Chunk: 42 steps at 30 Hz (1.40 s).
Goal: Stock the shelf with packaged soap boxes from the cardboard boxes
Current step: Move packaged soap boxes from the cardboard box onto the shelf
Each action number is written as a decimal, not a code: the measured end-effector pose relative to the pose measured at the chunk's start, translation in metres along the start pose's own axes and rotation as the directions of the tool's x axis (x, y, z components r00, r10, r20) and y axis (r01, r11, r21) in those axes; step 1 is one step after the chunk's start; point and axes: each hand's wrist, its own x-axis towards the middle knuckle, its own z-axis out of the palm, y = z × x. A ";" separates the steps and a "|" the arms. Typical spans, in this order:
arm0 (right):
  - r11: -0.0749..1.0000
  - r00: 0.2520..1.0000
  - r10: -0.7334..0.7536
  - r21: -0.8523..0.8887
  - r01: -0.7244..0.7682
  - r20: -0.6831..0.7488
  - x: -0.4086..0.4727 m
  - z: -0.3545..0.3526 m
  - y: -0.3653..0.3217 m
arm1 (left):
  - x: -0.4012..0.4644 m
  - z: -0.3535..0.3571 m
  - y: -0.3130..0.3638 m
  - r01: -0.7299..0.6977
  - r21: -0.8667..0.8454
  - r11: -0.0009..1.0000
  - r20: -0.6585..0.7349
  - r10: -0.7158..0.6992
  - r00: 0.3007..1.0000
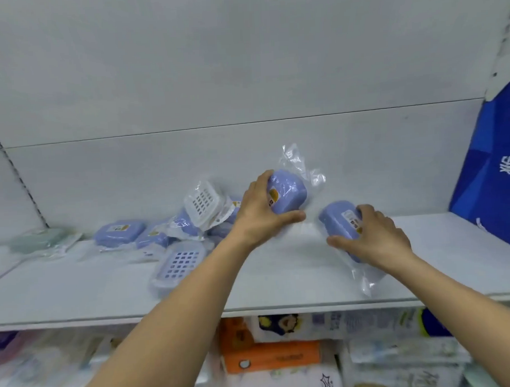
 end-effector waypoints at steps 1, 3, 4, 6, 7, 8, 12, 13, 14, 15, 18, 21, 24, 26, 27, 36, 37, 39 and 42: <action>0.999 0.998 -0.002 0.041 0.004 -0.057 -0.014 -0.004 -0.009 | -0.017 -0.010 0.005 -0.004 -0.049 0.999 -0.027 0.003 1.000; 0.993 0.989 -0.014 0.116 0.032 -0.147 -0.045 -0.011 -0.033 | -0.058 -0.036 0.009 -0.013 -0.089 0.996 -0.089 0.005 0.996; 0.987 0.984 -0.025 0.150 0.052 -0.179 -0.063 -0.012 -0.047 | -0.081 -0.053 0.009 -0.020 -0.107 0.994 -0.120 0.007 0.993; 0.972 0.973 -0.061 0.208 0.108 -0.222 -0.103 -0.013 -0.079 | -0.130 -0.091 0.000 -0.018 -0.144 0.989 -0.173 -0.008 0.985; 0.963 0.968 -0.084 0.231 0.140 -0.235 -0.124 -0.010 -0.097 | -0.157 -0.111 -0.006 -0.004 -0.149 0.989 -0.198 -0.026 0.980; 0.952 0.964 -0.108 0.253 0.171 -0.244 -0.145 -0.007 -0.115 | -0.184 -0.132 -0.014 0.020 -0.150 0.988 -0.215 -0.052 0.975; 0.902 0.947 -0.208 0.327 0.283 -0.245 -0.224 0.021 -0.202 | -0.292 -0.216 -0.044 0.127 -0.175 0.976 -0.244 -0.168 0.955; 0.886 0.942 -0.240 0.343 0.311 -0.233 -0.241 0.029 -0.226 | -0.314 -0.237 -0.053 0.158 -0.160 0.975 -0.267 -0.196 0.944; 0.872 0.937 -0.274 0.354 0.337 -0.218 -0.257 0.039 -0.249 | -0.335 -0.258 -0.062 0.181 -0.139 0.973 -0.294 -0.216 0.931; 0.859 0.931 -0.305 0.363 0.361 -0.202 -0.274 0.048 -0.274 | -0.355 -0.280 -0.071 0.200 -0.117 0.973 -0.323 -0.227 0.919; 0.815 0.914 -0.367 0.413 0.406 -0.175 -0.317 0.076 -0.336 | -0.407 -0.338 -0.095 0.243 -0.001 0.970 -0.415 -0.222 0.882; 0.764 0.894 -0.425 0.475 0.437 -0.139 -0.353 0.104 -0.389 | -0.452 -0.387 -0.115 0.301 0.135 0.944 -0.498 -0.198 0.844; 0.726 0.870 -0.481 0.509 0.463 -0.106 -0.378 0.130 -0.435 | -0.490 -0.424 -0.139 0.395 0.194 0.898 -0.570 -0.224 0.791; 0.713 0.853 -0.515 0.510 0.480 -0.082 -0.388 0.146 -0.464 | -0.511 -0.442 -0.158 0.440 0.169 0.882 -0.596 -0.264 0.758; 0.709 0.844 -0.531 0.509 0.487 -0.068 -0.392 0.155 -0.479 | -0.521 -0.451 -0.169 0.460 0.142 0.877 -0.599 -0.294 0.745; 0.666 0.777 -0.627 0.554 0.500 0.053 -0.399 0.245 -0.622 | -0.551 -0.550 -0.275 0.602 -0.017 0.799 -0.593 -0.492 0.638; 0.665 0.772 -0.632 0.557 0.498 0.065 -0.396 0.258 -0.641 | -0.549 -0.563 -0.291 0.614 -0.029 0.789 -0.595 -0.507 0.624; 0.670 0.766 -0.636 0.560 0.488 0.094 -0.388 0.285 -0.679 | -0.543 -0.588 -0.327 0.646 -0.046 0.762 -0.597 -0.539 0.594; 0.694 0.772 -0.616 0.575 0.434 0.160 -0.371 0.324 -0.732 | -0.531 -0.626 -0.381 0.676 -0.085 0.732 -0.588 -0.584 0.559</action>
